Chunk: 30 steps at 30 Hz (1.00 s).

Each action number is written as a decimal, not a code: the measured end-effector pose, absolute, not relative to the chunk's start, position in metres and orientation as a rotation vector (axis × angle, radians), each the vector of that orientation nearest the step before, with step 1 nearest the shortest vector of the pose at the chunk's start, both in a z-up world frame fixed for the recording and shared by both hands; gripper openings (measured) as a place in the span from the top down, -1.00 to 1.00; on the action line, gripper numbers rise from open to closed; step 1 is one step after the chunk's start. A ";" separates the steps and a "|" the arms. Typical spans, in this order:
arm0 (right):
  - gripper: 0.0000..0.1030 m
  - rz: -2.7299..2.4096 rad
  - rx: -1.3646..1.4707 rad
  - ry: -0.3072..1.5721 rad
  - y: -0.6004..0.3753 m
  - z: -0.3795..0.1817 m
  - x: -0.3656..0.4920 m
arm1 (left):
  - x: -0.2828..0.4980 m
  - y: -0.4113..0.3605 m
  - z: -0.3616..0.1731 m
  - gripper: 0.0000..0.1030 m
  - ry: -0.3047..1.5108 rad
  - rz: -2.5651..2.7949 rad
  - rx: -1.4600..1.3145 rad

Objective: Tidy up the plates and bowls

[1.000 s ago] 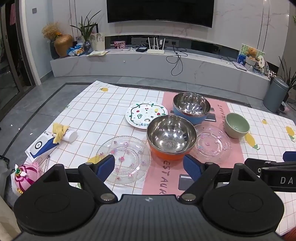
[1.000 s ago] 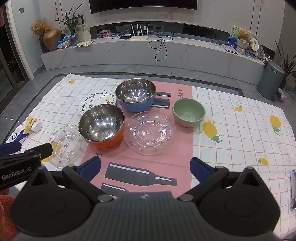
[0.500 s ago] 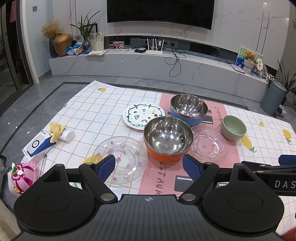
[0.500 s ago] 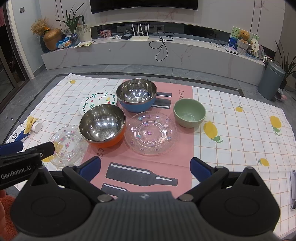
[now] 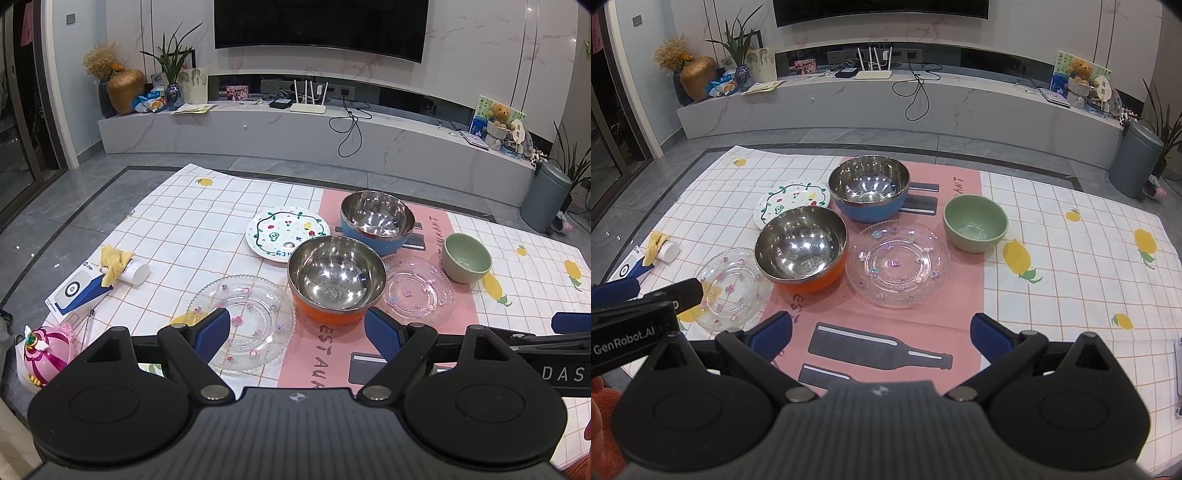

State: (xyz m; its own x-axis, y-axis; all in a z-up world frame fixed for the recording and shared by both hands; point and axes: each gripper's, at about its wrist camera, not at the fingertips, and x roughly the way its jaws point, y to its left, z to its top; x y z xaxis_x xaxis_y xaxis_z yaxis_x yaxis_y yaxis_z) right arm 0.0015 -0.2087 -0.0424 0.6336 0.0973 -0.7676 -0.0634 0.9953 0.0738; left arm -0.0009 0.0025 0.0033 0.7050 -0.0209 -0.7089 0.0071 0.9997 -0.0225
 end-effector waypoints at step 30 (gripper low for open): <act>-0.95 0.093 0.043 0.886 -0.208 -0.044 0.002 | -0.001 0.005 0.008 -0.88 0.785 -0.011 -0.021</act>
